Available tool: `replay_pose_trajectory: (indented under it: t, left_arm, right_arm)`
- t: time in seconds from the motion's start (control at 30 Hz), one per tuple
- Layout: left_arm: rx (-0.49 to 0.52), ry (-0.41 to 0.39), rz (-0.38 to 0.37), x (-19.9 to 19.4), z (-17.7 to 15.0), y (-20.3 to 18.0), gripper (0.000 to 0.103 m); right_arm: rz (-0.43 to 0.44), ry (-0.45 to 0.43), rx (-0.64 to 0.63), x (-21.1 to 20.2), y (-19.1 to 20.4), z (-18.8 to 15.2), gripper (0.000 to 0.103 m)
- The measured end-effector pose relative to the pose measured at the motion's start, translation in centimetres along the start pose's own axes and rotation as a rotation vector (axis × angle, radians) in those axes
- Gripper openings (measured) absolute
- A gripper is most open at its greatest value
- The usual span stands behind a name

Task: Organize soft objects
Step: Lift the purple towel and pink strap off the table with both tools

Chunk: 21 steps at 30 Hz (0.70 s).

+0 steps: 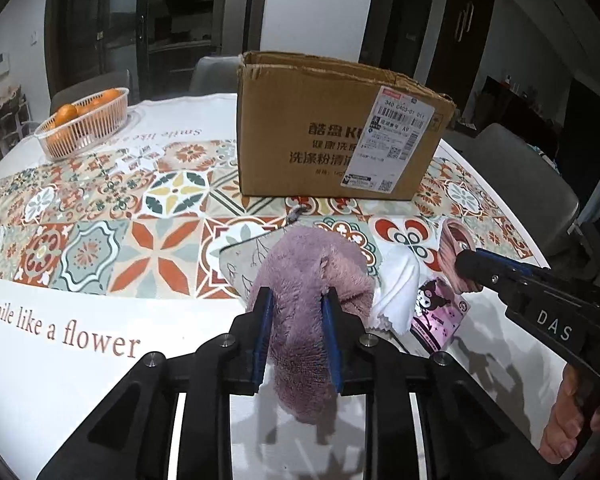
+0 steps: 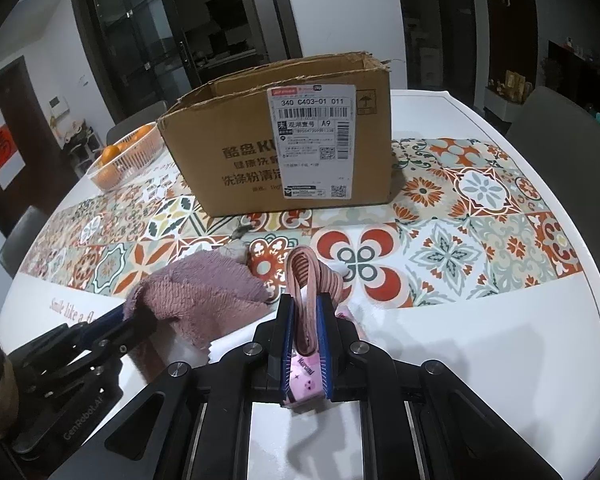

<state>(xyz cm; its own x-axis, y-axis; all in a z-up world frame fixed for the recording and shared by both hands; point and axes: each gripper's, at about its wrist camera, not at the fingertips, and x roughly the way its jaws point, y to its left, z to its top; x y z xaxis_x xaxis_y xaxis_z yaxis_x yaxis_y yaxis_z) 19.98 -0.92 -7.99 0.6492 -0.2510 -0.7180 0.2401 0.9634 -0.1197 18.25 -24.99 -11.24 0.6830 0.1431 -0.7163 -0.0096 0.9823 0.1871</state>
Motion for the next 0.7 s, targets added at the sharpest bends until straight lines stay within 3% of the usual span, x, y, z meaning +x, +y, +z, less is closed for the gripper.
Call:
replay_pose_trajectory:
  t: [0.03, 0.1, 0.2, 0.4, 0.43, 0.5, 0.7]
  left_arm:
    - [0.005, -0.011, 0.002, -0.2, 0.1, 0.0, 0.034]
    - [0.014, -0.03, 0.008, -0.5, 0.2, -0.1, 0.035]
    - [0.032, -0.034, 0.02, -0.3, 0.3, -0.2, 0.021]
    - [0.017, 0.021, -0.012, 1.1, -0.3, 0.0, 0.021]
    - [0.016, 0.02, -0.01, 1.1, -0.4, -0.1, 0.017]
    - [0.027, 0.011, -0.012, 1.0, -0.5, -0.2, 0.006]
    - [0.016, -0.047, -0.031, -0.7, 0.3, -0.5, 0.005]
  right_arm:
    - [0.0, -0.001, -0.001, -0.1, 0.1, 0.0, 0.013]
    - [0.001, -0.002, -0.001, -0.1, 0.1, 0.0, 0.013]
    - [0.002, 0.0, 0.004, -0.1, 0.1, 0.1, 0.013]
    - [-0.001, 0.005, 0.004, 0.0, 0.1, 0.0, 0.013]
    - [-0.002, 0.006, 0.003, 0.0, 0.1, 0.0, 0.013]
    - [0.0, 0.006, 0.005, 0.0, 0.1, 0.0, 0.013]
    - [-0.002, -0.006, 0.016, -0.4, -0.1, 0.0, 0.013]
